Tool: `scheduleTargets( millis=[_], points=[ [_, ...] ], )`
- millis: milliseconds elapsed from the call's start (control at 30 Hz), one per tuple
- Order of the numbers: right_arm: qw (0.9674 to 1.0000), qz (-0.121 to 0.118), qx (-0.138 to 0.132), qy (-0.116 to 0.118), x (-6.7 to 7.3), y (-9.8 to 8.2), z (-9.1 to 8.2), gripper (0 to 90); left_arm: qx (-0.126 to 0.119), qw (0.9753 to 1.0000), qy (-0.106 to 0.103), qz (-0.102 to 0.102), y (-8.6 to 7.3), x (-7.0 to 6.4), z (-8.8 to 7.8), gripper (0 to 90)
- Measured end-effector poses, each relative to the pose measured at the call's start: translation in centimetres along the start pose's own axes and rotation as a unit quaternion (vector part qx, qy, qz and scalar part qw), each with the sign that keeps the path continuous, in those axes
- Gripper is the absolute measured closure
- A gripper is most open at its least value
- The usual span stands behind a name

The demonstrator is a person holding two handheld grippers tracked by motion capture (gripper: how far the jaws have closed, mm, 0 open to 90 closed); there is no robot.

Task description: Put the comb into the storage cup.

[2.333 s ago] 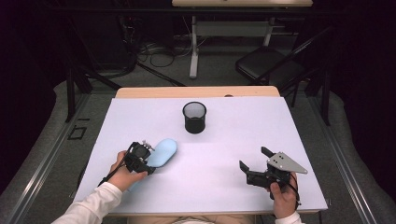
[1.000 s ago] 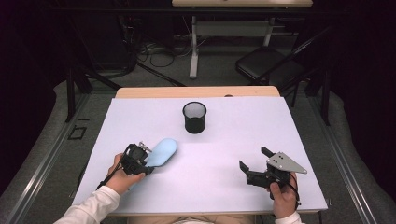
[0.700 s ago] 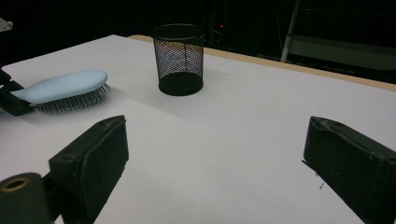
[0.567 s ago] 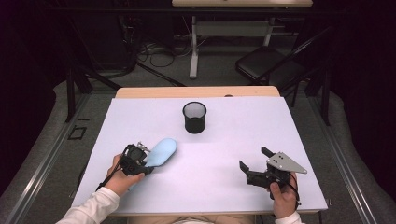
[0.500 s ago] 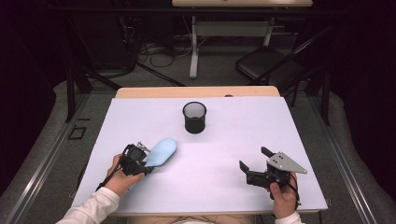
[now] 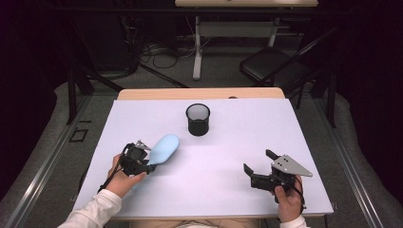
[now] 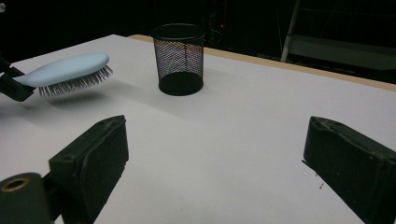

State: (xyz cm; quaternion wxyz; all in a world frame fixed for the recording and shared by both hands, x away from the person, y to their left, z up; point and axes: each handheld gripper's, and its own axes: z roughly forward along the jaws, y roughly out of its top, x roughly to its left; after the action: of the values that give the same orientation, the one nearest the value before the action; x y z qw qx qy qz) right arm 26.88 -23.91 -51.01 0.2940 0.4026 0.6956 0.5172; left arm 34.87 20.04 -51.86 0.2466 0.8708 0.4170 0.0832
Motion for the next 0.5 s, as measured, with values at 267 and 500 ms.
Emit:
scheduleTargets(
  millis=[267, 500],
  points=[
    [1.0, 0.0, 0.0, 0.0, 0.0, 0.0, 0.0, 6.1, -0.027, 0.9996, 0.003, 0.001, 0.6, -0.2, -0.9, 69.5],
    [1.0, 0.0, 0.0, 0.0, 0.0, 0.0, 0.0, 6.2, -0.036, 0.9993, 0.001, 0.008, 1.1, -0.4, -1.5, 69.5]
  ],
)
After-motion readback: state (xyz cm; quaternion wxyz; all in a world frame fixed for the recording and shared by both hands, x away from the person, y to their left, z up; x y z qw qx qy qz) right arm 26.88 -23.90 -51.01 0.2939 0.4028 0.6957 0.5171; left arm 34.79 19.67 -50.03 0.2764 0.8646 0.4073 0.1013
